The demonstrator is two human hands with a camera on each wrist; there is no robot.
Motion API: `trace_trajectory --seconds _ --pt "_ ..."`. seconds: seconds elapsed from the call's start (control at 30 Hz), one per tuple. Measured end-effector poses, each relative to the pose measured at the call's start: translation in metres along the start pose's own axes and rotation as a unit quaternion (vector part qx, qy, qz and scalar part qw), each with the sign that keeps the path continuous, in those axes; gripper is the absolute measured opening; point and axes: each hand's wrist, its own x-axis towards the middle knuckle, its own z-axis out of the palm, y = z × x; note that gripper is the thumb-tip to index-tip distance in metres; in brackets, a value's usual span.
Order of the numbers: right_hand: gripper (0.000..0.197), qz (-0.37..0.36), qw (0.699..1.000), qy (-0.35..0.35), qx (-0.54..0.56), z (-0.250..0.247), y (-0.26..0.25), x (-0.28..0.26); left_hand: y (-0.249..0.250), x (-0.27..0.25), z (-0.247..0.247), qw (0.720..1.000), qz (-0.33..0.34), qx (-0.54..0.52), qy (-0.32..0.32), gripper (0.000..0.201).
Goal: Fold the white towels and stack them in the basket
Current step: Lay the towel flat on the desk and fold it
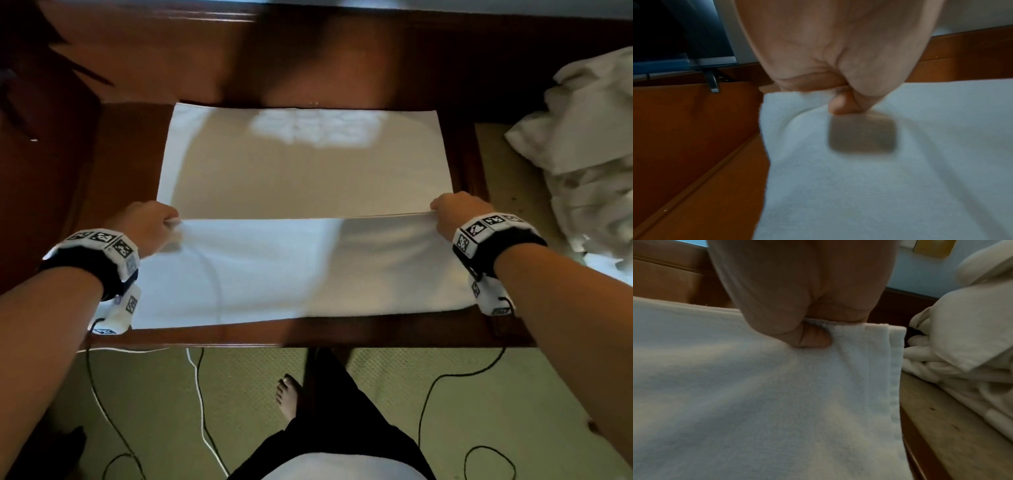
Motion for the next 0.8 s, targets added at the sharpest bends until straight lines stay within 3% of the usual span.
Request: trace_trajectory --seconds 0.23,0.3,0.4,0.47,0.57,0.67,0.8 --pt "0.034 -0.004 0.999 0.022 0.034 -0.003 -0.003 0.068 0.018 0.053 -0.004 0.999 -0.013 0.012 0.029 0.019" --pt "0.034 -0.016 0.988 0.143 0.057 0.021 -0.001 0.072 0.026 0.052 0.005 0.997 -0.02 0.002 0.079 0.02" --pt "0.042 -0.03 0.948 0.289 0.132 0.068 -0.011 0.053 0.032 0.032 0.035 0.993 -0.017 -0.034 0.112 0.054" --pt "0.05 -0.05 0.95 0.267 0.157 0.098 -0.027 0.034 0.038 0.007 0.067 0.997 0.025 -0.038 0.062 0.066" --pt "0.066 -0.072 0.979 0.132 0.139 0.141 -0.046 0.0 0.039 -0.042 0.123 0.998 0.048 -0.019 -0.02 0.076" --pt "0.071 -0.096 0.987 0.093 0.092 0.177 -0.048 -0.032 0.033 -0.088 0.157 0.999 0.014 -0.033 -0.029 0.075" --pt "0.073 -0.098 0.988 0.084 0.085 0.188 -0.046 -0.055 0.03 -0.117 0.168 1.0 0.004 -0.024 -0.017 0.079"
